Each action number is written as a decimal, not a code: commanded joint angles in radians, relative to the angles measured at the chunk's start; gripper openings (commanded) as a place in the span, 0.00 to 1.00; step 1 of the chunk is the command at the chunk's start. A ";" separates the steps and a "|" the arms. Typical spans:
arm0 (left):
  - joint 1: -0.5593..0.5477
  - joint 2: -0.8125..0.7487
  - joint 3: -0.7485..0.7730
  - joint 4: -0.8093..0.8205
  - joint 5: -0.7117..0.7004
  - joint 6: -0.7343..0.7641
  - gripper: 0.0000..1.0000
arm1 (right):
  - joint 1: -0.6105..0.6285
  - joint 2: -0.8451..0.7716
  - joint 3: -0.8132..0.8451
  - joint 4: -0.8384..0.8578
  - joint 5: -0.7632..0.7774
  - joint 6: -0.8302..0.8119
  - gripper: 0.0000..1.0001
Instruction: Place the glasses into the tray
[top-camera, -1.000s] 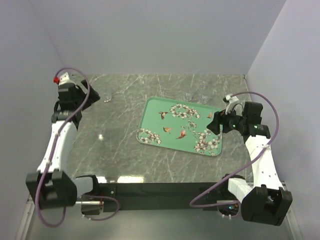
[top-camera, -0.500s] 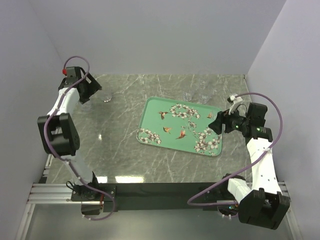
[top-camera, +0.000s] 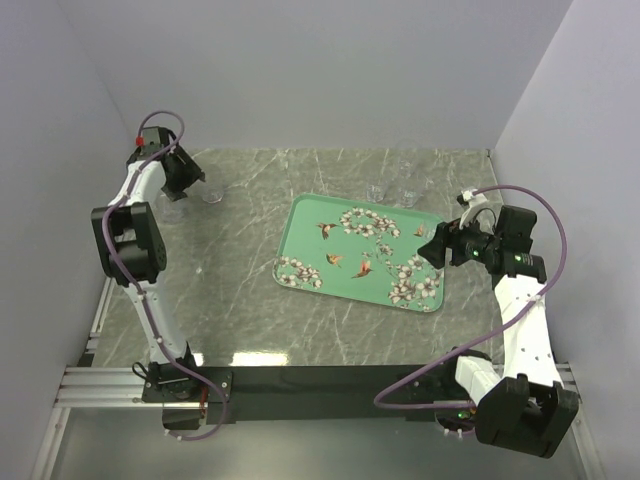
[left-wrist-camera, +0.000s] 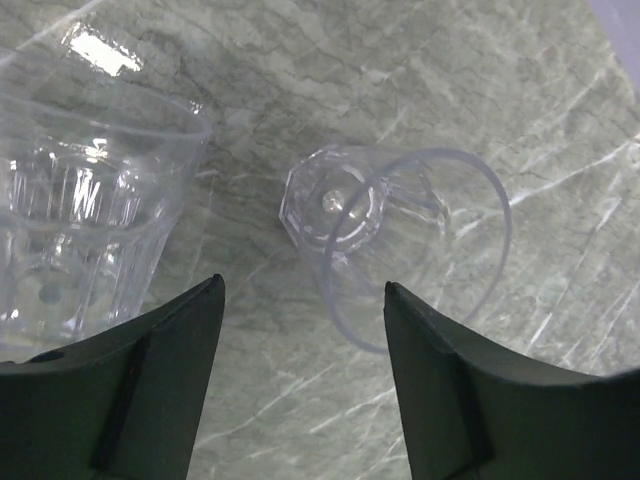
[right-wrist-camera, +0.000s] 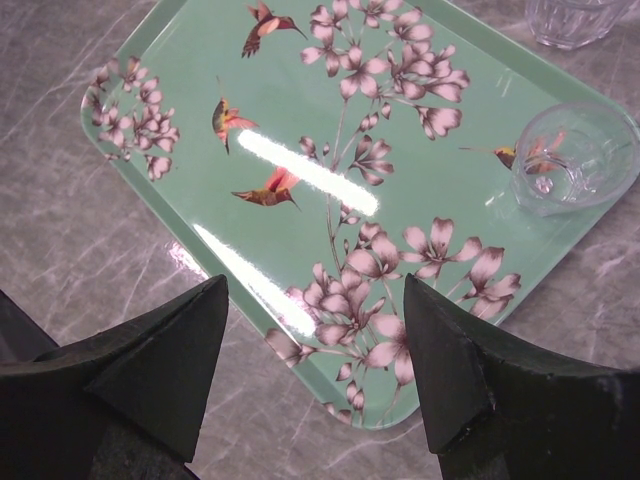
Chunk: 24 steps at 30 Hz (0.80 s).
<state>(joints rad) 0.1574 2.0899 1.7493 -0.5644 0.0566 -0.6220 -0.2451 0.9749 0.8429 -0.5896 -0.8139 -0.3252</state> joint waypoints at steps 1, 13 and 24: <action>0.001 0.022 0.070 -0.017 0.014 0.004 0.68 | -0.008 0.001 -0.005 0.017 -0.018 0.006 0.77; 0.001 0.078 0.093 -0.009 0.055 0.013 0.30 | -0.022 0.001 -0.007 0.017 -0.022 0.006 0.77; -0.001 -0.042 0.021 0.050 0.138 0.056 0.00 | -0.042 0.008 -0.005 0.013 -0.036 0.002 0.77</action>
<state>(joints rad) 0.1581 2.1647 1.7935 -0.5724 0.1360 -0.5873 -0.2756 0.9806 0.8429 -0.5907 -0.8288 -0.3256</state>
